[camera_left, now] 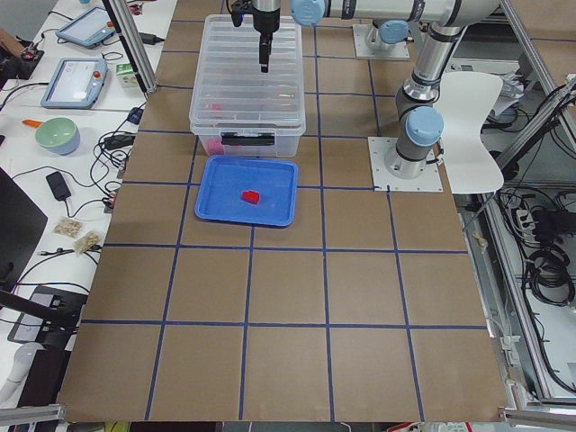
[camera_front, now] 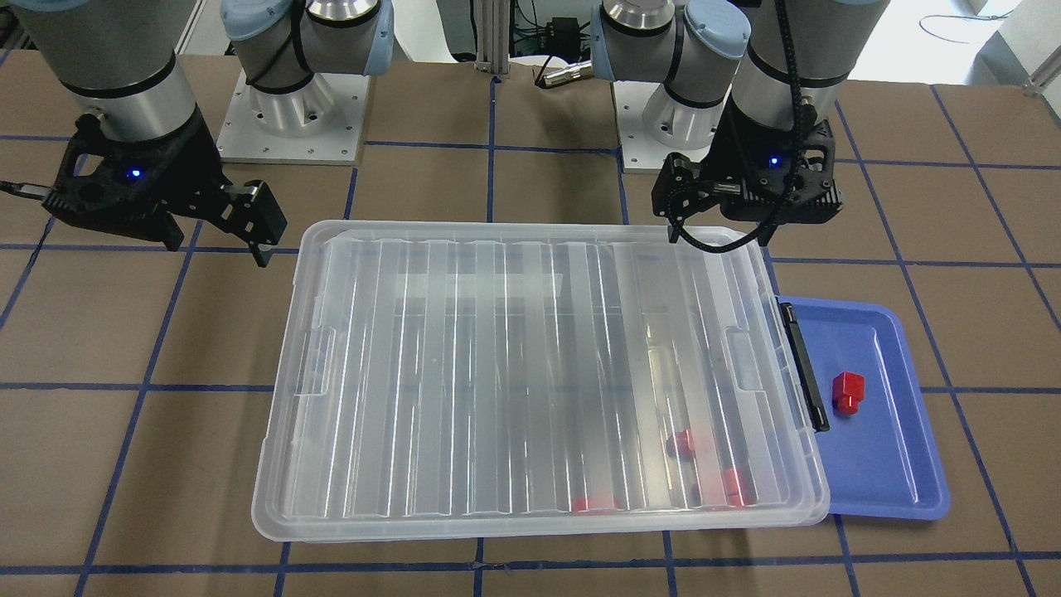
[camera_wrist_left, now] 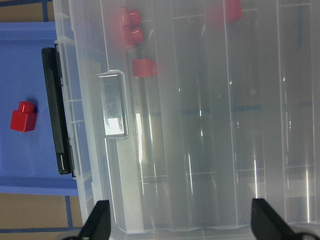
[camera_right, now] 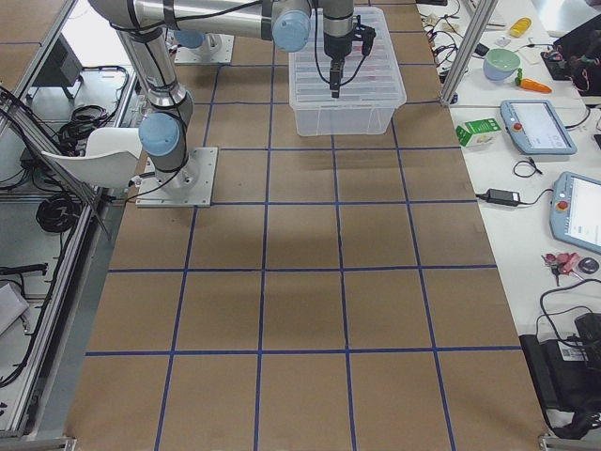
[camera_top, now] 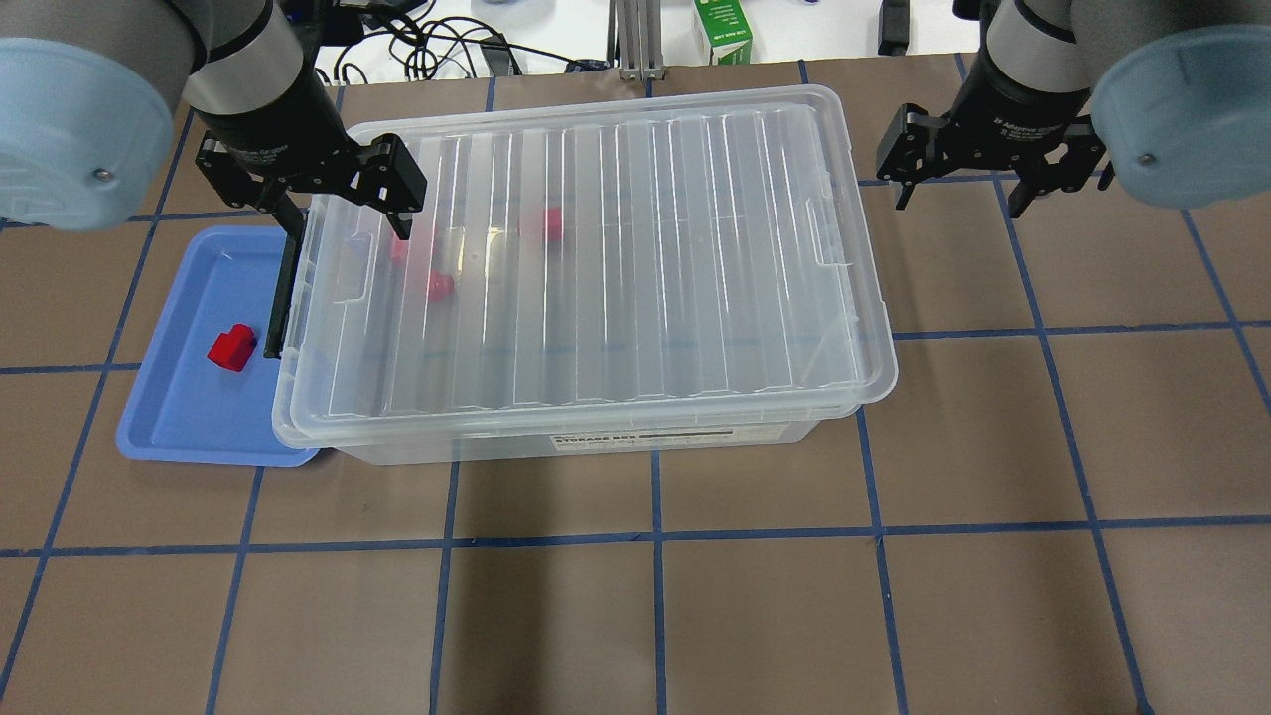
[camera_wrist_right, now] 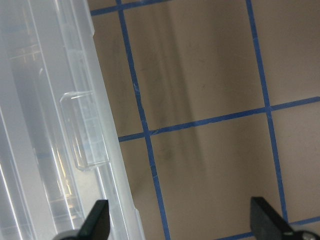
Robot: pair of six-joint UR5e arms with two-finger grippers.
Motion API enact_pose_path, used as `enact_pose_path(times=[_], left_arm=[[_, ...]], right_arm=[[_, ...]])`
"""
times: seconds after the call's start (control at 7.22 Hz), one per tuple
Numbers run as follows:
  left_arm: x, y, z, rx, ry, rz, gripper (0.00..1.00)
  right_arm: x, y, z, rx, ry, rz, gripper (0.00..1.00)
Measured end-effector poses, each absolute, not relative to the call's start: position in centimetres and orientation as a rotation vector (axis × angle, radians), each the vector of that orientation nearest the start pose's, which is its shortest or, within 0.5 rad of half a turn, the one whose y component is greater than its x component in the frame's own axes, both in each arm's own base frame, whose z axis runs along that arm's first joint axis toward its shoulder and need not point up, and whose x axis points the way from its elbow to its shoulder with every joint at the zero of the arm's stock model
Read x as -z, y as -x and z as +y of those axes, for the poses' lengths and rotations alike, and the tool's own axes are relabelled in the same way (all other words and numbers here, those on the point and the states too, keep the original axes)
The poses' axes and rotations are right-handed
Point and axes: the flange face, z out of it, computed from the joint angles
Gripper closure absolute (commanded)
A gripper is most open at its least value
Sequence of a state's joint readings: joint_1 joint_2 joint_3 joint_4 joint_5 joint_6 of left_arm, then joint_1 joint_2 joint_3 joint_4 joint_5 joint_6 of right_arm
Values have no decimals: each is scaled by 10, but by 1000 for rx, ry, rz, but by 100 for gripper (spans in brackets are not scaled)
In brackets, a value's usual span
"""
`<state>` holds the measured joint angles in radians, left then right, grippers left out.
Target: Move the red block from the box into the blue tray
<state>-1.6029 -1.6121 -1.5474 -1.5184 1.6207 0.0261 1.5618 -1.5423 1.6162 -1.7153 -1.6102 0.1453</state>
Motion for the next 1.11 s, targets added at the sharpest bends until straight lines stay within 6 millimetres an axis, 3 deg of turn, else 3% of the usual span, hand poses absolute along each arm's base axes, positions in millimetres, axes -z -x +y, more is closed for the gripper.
enact_pose_path(times=[0.42,1.11], left_arm=[[-482,146,-509,48,-89,3091,0],[-480,149,-510,42,-98,3089,0]], right_arm=[[-465,-145,-504,93,-166,3149,0],[-466,-136,-506,66,-69,3125,0]])
